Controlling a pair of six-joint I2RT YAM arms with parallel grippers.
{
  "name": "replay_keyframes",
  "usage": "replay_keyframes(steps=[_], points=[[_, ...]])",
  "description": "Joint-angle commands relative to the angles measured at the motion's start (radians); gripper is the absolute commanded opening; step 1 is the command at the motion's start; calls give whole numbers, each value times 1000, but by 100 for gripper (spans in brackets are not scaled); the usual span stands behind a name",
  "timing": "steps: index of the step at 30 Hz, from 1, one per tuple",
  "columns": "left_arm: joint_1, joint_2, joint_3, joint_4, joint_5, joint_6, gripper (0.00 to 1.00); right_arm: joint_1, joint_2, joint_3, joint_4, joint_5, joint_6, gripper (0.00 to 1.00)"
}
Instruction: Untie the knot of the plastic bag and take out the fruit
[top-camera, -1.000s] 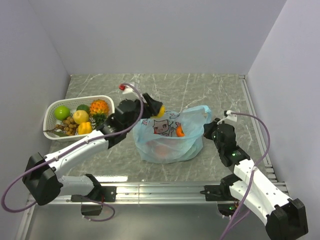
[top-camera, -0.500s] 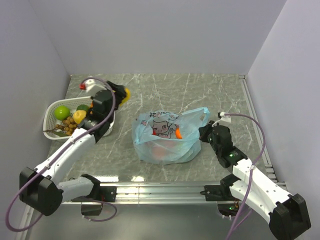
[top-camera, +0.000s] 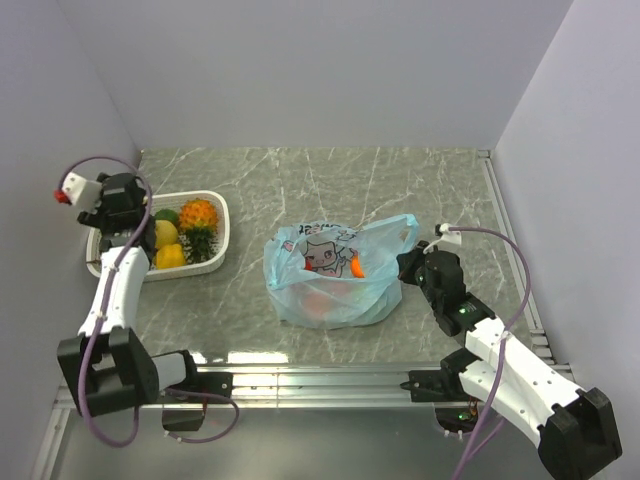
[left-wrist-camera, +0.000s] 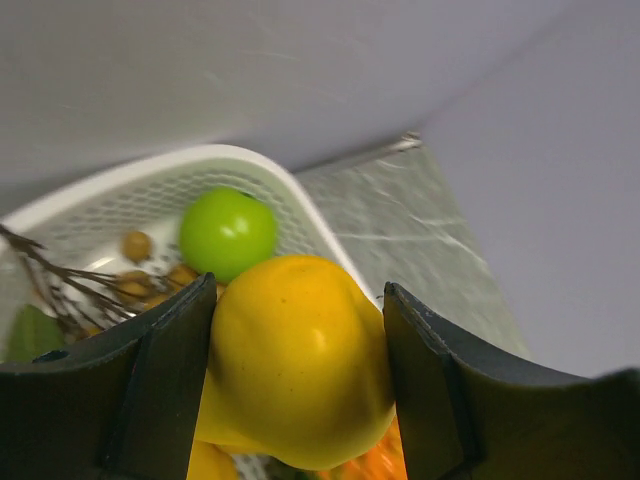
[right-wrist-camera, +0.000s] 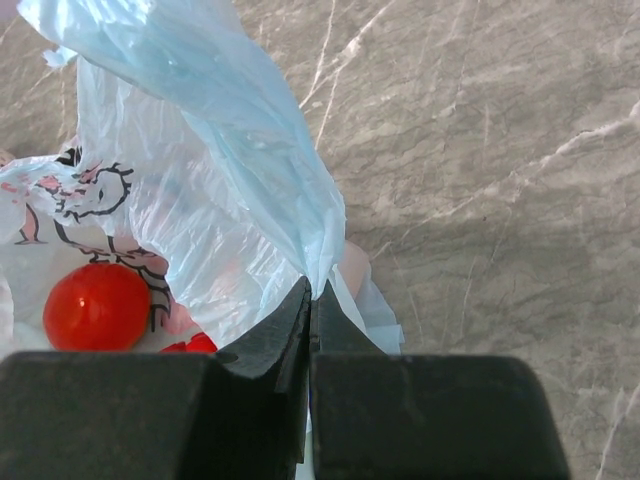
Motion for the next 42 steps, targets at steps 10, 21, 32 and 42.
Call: replay_keyframes(steps=[10, 21, 32, 42], points=[[185, 121, 1, 1, 80, -38, 87, 8, -17, 32, 3, -9, -25, 0], [85, -58, 10, 7, 197, 60, 95, 6, -51, 56, -27, 17, -38, 0], [-448, -179, 140, -111, 607, 281, 90, 8, -63, 79, -47, 20, -64, 0], [-939, 78, 382, -340, 637, 414, 91, 12, -92, 79, -61, -2, -71, 0]])
